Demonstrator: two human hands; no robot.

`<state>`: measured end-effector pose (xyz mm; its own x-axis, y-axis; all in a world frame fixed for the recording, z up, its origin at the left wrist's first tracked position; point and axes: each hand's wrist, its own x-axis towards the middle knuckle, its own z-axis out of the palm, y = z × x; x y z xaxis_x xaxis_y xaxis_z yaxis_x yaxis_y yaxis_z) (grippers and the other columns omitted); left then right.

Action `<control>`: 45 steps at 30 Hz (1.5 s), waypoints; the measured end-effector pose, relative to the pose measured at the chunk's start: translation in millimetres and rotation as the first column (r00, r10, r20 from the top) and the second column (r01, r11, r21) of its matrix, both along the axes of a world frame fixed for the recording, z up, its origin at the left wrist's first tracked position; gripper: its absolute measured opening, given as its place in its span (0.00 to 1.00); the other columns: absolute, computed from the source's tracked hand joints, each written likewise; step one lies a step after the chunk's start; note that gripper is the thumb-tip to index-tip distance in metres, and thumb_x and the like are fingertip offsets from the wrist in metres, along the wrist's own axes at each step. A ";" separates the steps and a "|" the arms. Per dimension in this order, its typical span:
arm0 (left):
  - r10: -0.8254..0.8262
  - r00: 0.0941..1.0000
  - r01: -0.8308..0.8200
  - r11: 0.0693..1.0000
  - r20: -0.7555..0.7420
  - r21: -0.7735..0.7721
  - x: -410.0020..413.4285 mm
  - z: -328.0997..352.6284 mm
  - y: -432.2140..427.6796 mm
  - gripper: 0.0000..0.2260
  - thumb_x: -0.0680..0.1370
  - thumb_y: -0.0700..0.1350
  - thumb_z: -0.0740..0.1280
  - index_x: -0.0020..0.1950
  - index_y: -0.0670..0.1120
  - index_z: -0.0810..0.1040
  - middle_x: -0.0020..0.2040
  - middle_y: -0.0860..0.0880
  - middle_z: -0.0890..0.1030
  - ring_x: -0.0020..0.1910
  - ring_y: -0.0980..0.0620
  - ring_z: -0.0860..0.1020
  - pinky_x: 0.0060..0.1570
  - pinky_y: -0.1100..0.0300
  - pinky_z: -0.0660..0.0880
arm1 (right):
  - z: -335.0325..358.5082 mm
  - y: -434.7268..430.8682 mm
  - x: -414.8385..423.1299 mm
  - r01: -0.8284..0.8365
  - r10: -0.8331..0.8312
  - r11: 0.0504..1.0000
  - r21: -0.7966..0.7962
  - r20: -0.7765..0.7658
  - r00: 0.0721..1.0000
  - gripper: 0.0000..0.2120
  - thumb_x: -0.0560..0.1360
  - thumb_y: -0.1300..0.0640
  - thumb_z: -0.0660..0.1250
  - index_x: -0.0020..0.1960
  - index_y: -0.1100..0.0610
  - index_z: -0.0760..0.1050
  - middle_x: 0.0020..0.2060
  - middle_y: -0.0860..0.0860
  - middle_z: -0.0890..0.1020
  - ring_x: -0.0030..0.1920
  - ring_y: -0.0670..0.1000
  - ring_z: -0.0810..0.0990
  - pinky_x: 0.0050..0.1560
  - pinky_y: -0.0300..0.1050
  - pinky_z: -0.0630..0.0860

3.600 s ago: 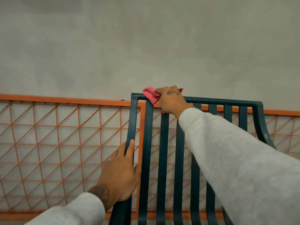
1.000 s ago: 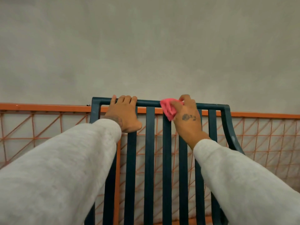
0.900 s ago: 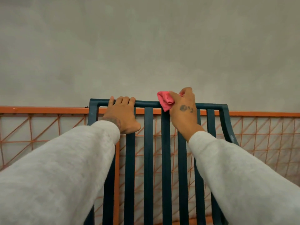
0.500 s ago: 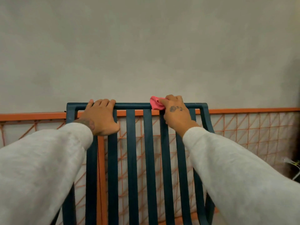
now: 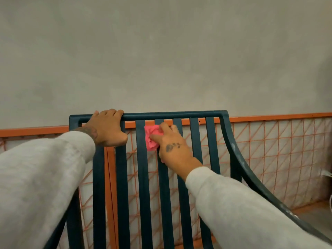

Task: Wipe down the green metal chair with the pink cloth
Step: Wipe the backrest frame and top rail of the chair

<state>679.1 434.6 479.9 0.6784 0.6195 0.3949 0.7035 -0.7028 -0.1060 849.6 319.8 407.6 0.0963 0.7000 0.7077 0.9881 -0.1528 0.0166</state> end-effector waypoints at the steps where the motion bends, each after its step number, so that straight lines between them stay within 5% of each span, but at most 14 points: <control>1: -0.004 1.000 0.004 1.000 0.000 -0.002 -0.3 -0.3 -0.3 0.45 0.61 0.58 0.59 0.78 0.46 0.58 0.73 0.44 0.68 0.71 0.44 0.67 0.72 0.47 0.62 | -11.6 -0.6 -0.4 -0.005 0.005 1.000 -0.014 0.016 1.000 0.24 0.74 0.67 0.65 0.67 0.51 0.75 0.63 0.53 0.68 0.62 0.58 0.67 0.58 0.49 0.76; 5: 0.006 1.000 -0.006 1.000 0.014 0.005 3.2 -3.5 -1.6 0.46 0.60 0.58 0.58 0.78 0.45 0.57 0.73 0.44 0.67 0.72 0.43 0.65 0.74 0.45 0.59 | -16.1 1.8 5.2 0.014 -0.013 0.998 -0.056 0.025 1.000 0.22 0.76 0.64 0.65 0.67 0.50 0.74 0.62 0.53 0.68 0.62 0.57 0.66 0.58 0.51 0.77; 10: 0.015 1.000 -0.015 1.000 0.019 0.002 3.0 -5.3 0.9 0.46 0.60 0.59 0.58 0.78 0.45 0.57 0.73 0.43 0.67 0.73 0.42 0.64 0.75 0.41 0.57 | 18.3 13.0 6.8 0.026 -0.014 0.993 0.115 -0.101 0.995 0.29 0.72 0.71 0.65 0.69 0.50 0.74 0.62 0.55 0.68 0.59 0.57 0.67 0.58 0.50 0.75; 15: 0.007 1.000 -0.007 1.000 0.027 -0.009 1.7 -5.0 0.4 0.45 0.60 0.58 0.58 0.77 0.45 0.58 0.72 0.43 0.68 0.72 0.42 0.66 0.74 0.43 0.58 | -12.2 -0.3 6.1 -0.019 0.019 0.999 -0.050 0.006 1.000 0.21 0.75 0.61 0.69 0.66 0.47 0.76 0.61 0.52 0.70 0.61 0.55 0.67 0.61 0.49 0.73; 16: 0.010 1.000 -0.010 1.000 0.025 -0.011 1.6 -5.8 0.9 0.46 0.60 0.58 0.58 0.78 0.45 0.57 0.73 0.43 0.67 0.72 0.42 0.65 0.75 0.43 0.57 | -12.9 -4.3 8.4 -0.038 0.035 0.996 -0.084 -0.031 0.999 0.17 0.76 0.60 0.69 0.63 0.48 0.78 0.58 0.50 0.70 0.58 0.52 0.69 0.55 0.44 0.75; 18: 0.008 0.999 -0.008 1.000 0.032 -0.015 1.9 -6.0 2.6 0.46 0.60 0.59 0.58 0.78 0.45 0.56 0.74 0.43 0.66 0.73 0.42 0.64 0.75 0.42 0.56 | 1.5 -12.0 11.4 -0.164 0.129 0.985 -0.062 -0.381 0.916 0.11 0.77 0.63 0.67 0.53 0.50 0.81 0.55 0.49 0.69 0.50 0.47 0.74 0.39 0.36 0.76; 19: 0.009 0.999 -0.008 1.000 0.031 -0.021 1.8 -6.5 3.3 0.46 0.61 0.59 0.58 0.78 0.46 0.56 0.74 0.43 0.66 0.74 0.42 0.63 0.76 0.42 0.55 | 9.3 -14.8 13.2 -0.233 0.216 0.972 0.043 -0.561 0.799 0.11 0.77 0.65 0.65 0.50 0.51 0.81 0.54 0.50 0.70 0.46 0.48 0.78 0.32 0.36 0.77; 21: 0.014 0.999 -0.013 1.000 0.032 -0.026 3.3 -5.3 3.5 0.46 0.61 0.59 0.58 0.78 0.46 0.56 0.74 0.44 0.66 0.73 0.43 0.64 0.76 0.42 0.55 | 30.8 -17.2 22.0 -0.141 0.353 0.926 0.351 -0.669 0.655 0.13 0.78 0.68 0.63 0.50 0.53 0.81 0.54 0.51 0.70 0.42 0.52 0.82 0.29 0.39 0.80; 24: 0.014 0.999 -0.013 1.000 0.040 -0.027 5.4 -4.1 3.0 0.44 0.61 0.59 0.58 0.77 0.46 0.59 0.72 0.44 0.68 0.71 0.43 0.66 0.74 0.42 0.58 | 63.9 -11.9 29.3 0.035 0.225 0.879 0.475 -0.478 0.849 0.21 0.75 0.71 0.61 0.58 0.49 0.78 0.59 0.49 0.67 0.56 0.57 0.76 0.48 0.45 0.82; 27: 0.008 0.999 -0.007 1.000 0.033 -0.030 3.3 -1.9 2.8 0.45 0.60 0.59 0.58 0.77 0.46 0.59 0.71 0.43 0.68 0.71 0.43 0.66 0.74 0.44 0.59 | 71.2 0.0 22.9 0.035 0.023 0.978 0.205 -0.275 0.961 0.27 0.73 0.71 0.61 0.66 0.49 0.74 0.67 0.52 0.65 0.66 0.56 0.64 0.68 0.50 0.69; 30: -0.008 1.000 0.008 0.999 0.009 -0.040 -1.2 -0.7 3.5 0.46 0.60 0.58 0.59 0.77 0.46 0.58 0.72 0.44 0.68 0.70 0.44 0.67 0.73 0.45 0.60 | 57.2 8.9 28.1 0.040 -0.039 0.999 0.003 -0.092 0.995 0.31 0.74 0.69 0.60 0.72 0.47 0.67 0.64 0.52 0.73 0.63 0.56 0.64 0.65 0.53 0.70; 40: 0.006 1.000 -0.009 0.997 -0.030 -0.075 5.7 8.3 1.4 0.47 0.59 0.58 0.61 0.77 0.45 0.59 0.70 0.44 0.70 0.67 0.45 0.69 0.70 0.47 0.65 | 72.8 -52.9 136.3 0.499 -0.514 0.851 -0.164 -0.068 0.855 0.21 0.78 0.66 0.59 0.69 0.54 0.67 0.57 0.58 0.76 0.59 0.59 0.70 0.64 0.51 0.67; 45: 0.070 0.994 -0.073 0.997 -0.088 -0.032 16.1 10.1 0.5 0.45 0.63 0.61 0.64 0.78 0.51 0.55 0.65 0.45 0.70 0.62 0.45 0.70 0.66 0.43 0.68 | 73.2 -36.2 108.5 0.450 -0.457 0.883 -0.133 -0.028 0.889 0.21 0.76 0.66 0.60 0.67 0.52 0.69 0.58 0.55 0.77 0.58 0.58 0.71 0.64 0.52 0.66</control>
<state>695.2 435.1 490.0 0.6626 0.6801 0.3136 0.7412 -0.6555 -0.1446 958.2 283.6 480.9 0.4613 0.6489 0.6050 0.8111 -0.5849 0.0089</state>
